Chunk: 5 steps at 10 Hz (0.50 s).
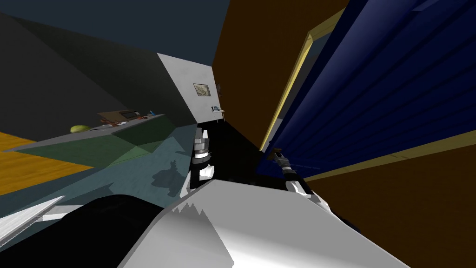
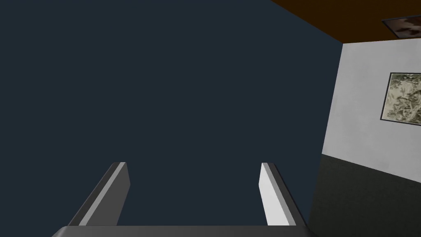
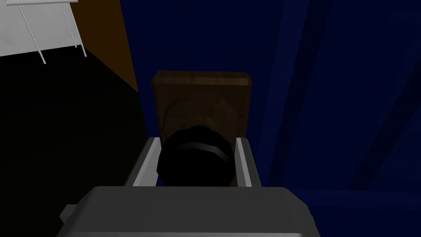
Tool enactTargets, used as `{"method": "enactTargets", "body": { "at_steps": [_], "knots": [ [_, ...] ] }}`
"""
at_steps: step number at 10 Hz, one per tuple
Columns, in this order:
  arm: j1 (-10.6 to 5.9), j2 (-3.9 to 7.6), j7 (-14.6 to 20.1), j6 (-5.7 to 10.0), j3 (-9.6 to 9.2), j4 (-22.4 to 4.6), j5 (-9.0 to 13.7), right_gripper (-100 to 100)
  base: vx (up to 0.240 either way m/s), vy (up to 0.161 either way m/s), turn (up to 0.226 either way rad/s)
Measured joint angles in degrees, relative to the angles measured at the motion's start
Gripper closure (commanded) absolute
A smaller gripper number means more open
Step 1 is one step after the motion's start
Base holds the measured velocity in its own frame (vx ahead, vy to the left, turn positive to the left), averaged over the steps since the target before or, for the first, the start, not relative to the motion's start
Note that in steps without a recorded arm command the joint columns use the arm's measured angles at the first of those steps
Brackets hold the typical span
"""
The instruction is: Pull the door open
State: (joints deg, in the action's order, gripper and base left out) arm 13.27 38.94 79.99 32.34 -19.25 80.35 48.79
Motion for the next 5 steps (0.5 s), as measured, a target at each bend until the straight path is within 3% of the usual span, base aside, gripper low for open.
{"method": "enactTargets", "body": {
  "at_steps": [5],
  "knots": [
    [1.45, 3.22, 2.78, 2.39, -2.57, 0.89, -0.67, 100, -0.202, -0.076, 0.12]
  ]
}}
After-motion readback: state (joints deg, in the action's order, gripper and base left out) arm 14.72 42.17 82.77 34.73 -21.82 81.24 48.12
